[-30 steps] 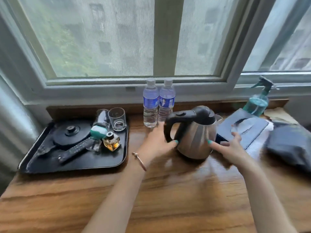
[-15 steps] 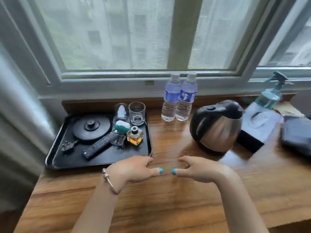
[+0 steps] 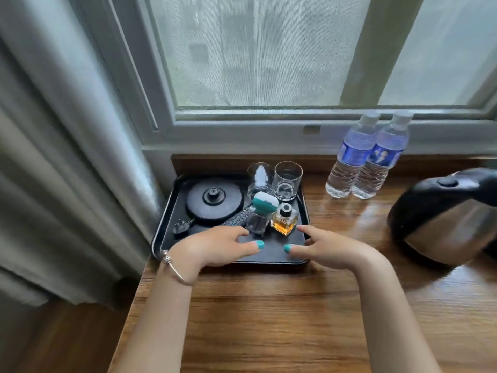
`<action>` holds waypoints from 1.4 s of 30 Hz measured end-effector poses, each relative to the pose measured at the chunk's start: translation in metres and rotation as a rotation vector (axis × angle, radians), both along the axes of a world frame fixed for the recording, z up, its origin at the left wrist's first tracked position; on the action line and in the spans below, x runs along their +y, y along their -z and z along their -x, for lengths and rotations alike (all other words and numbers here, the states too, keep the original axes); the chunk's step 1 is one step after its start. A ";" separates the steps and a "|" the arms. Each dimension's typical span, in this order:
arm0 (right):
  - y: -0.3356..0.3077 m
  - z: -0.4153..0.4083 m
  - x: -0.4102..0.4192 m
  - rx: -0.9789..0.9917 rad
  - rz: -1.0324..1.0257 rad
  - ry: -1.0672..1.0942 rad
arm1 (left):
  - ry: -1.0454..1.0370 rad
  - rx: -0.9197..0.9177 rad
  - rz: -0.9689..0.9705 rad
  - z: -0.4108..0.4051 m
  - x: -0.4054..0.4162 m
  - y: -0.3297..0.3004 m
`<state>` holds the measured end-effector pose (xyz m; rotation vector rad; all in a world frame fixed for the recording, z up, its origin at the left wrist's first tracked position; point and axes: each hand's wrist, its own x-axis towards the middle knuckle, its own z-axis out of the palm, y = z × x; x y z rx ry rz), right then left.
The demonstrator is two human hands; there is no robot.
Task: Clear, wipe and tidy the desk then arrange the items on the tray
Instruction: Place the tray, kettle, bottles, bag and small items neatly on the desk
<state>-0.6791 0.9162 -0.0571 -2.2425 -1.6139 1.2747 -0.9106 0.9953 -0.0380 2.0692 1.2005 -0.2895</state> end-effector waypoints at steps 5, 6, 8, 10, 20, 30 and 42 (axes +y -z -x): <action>0.016 0.013 0.013 -0.166 -0.318 0.279 | -0.070 -0.230 -0.246 -0.007 0.028 0.027; 0.019 0.018 0.018 -0.241 -0.459 0.318 | -0.121 -0.278 -0.313 -0.013 0.032 0.033; 0.030 0.027 0.028 -0.303 -0.606 0.336 | -0.166 -0.324 -0.356 -0.025 0.035 0.048; 0.040 0.032 0.034 -0.305 -0.641 0.375 | -0.166 -0.328 -0.368 -0.035 0.035 0.061; 0.048 0.027 0.033 -0.335 -0.670 0.547 | -0.224 -0.448 -0.485 -0.044 0.035 0.075; 0.028 -0.021 -0.084 -0.412 -0.736 0.831 | -0.053 -0.699 -0.198 -0.111 -0.035 0.054; 0.059 -0.065 -0.186 -0.407 -0.528 1.164 | 0.177 -0.417 -0.277 -0.184 -0.099 0.076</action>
